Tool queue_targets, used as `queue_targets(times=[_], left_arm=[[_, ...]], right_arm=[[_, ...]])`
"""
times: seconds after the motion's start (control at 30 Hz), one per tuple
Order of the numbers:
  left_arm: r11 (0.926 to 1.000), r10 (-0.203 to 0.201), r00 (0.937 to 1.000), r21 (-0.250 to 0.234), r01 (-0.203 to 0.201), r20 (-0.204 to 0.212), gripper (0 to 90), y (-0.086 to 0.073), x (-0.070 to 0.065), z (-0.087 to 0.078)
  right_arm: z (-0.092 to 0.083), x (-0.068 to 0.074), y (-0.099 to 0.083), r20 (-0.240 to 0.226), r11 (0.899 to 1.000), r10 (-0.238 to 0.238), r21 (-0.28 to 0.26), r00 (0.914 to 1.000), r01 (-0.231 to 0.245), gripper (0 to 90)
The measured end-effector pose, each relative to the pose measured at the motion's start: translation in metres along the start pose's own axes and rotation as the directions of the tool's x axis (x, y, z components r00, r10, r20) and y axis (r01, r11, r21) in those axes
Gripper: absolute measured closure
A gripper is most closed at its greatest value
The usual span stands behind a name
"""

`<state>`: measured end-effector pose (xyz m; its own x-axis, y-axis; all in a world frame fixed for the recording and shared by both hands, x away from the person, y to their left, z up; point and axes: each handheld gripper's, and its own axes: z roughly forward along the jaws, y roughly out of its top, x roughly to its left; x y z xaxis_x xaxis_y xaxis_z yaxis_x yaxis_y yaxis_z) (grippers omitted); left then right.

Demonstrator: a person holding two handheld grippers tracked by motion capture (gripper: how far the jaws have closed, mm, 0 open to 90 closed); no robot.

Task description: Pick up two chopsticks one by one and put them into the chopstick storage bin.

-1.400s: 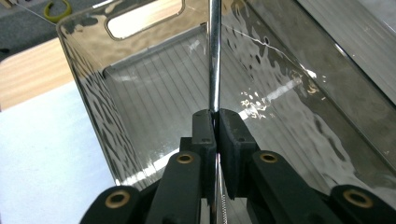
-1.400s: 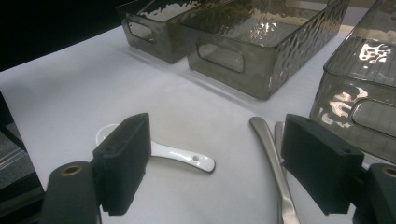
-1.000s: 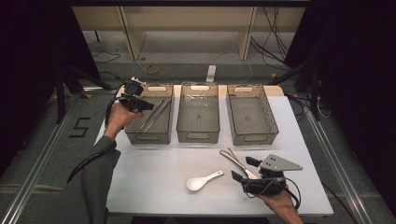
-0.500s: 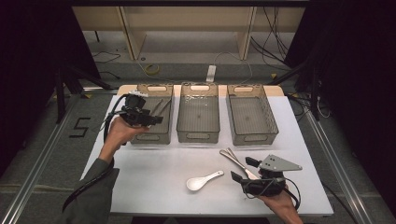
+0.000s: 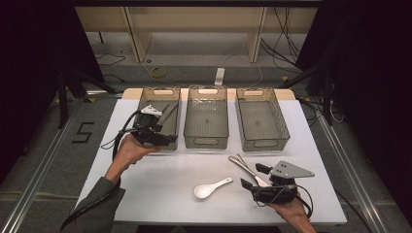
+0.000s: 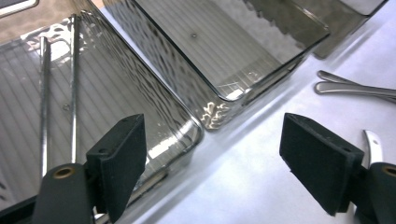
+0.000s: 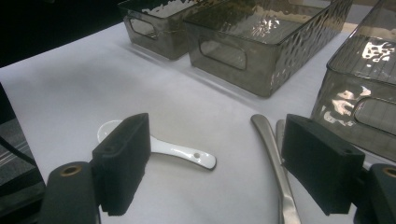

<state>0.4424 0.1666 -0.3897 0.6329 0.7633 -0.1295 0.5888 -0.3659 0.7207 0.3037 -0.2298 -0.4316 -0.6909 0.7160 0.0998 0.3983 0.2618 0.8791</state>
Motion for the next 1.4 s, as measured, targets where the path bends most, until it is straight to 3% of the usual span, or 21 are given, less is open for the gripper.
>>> queue_targets(times=[0.23, 0.37, 0.5, 0.6, 0.8, 0.97, 1.23, 1.4], left_arm=[[0.9975, -0.047, 0.9963, -0.050, 0.051, 0.072, 21.1, -0.012, -0.004, 0.000], [0.9959, -0.033, 0.9960, -0.081, 0.040, 0.084, 20.2, -0.018, -0.008, -0.002], [0.9927, -0.045, 0.9934, -0.107, 0.056, 0.106, 19.8, -0.026, -0.009, -0.005], [0.9912, -0.034, 0.9945, -0.124, 0.046, 0.099, 18.6, -0.031, -0.010, -0.008], [0.9799, -0.027, 0.9948, -0.194, 0.046, 0.099, 18.1, -0.039, -0.018, -0.020], [0.9784, -0.017, 0.9965, -0.204, 0.034, 0.081, 17.8, -0.046, -0.023, -0.023], [0.9755, -0.031, 0.9970, -0.215, 0.046, 0.071, 17.3, -0.057, -0.025, -0.024], [0.9690, -0.043, 0.9963, -0.240, 0.060, 0.074, 17.0, -0.059, -0.024, -0.026]], right_arm=[[-0.001, 0.002, 0.001, 0.000, 1.000, -0.011, 0.005, 0.9999, 0.011, 25.1], [0.000, 0.001, 0.001, -0.007, 1.000, -0.014, 0.011, 0.9999, 0.014, 25.0], [0.003, 0.001, 0.000, -0.017, 1.000, -0.015, 0.024, 0.9997, 0.016, 24.9], [0.004, 0.000, -0.001, -0.028, 0.999, -0.013, 0.029, 0.9995, 0.013, 24.7], [0.011, 0.004, 0.001, -0.063, 0.998, -0.033, 0.059, 0.9975, 0.037, 23.9], [0.017, 0.009, 0.003, -0.078, 0.993, -0.069, 0.089, 0.9945, 0.076, 23.9], [0.034, 0.019, 0.010, -0.135, 0.977, -0.139, 0.141, 0.9810, 0.158, 23.4], [0.049, 0.024, 0.016, -0.169, 0.966, -0.161, 0.174, 0.9724, 0.190, 23.2]])
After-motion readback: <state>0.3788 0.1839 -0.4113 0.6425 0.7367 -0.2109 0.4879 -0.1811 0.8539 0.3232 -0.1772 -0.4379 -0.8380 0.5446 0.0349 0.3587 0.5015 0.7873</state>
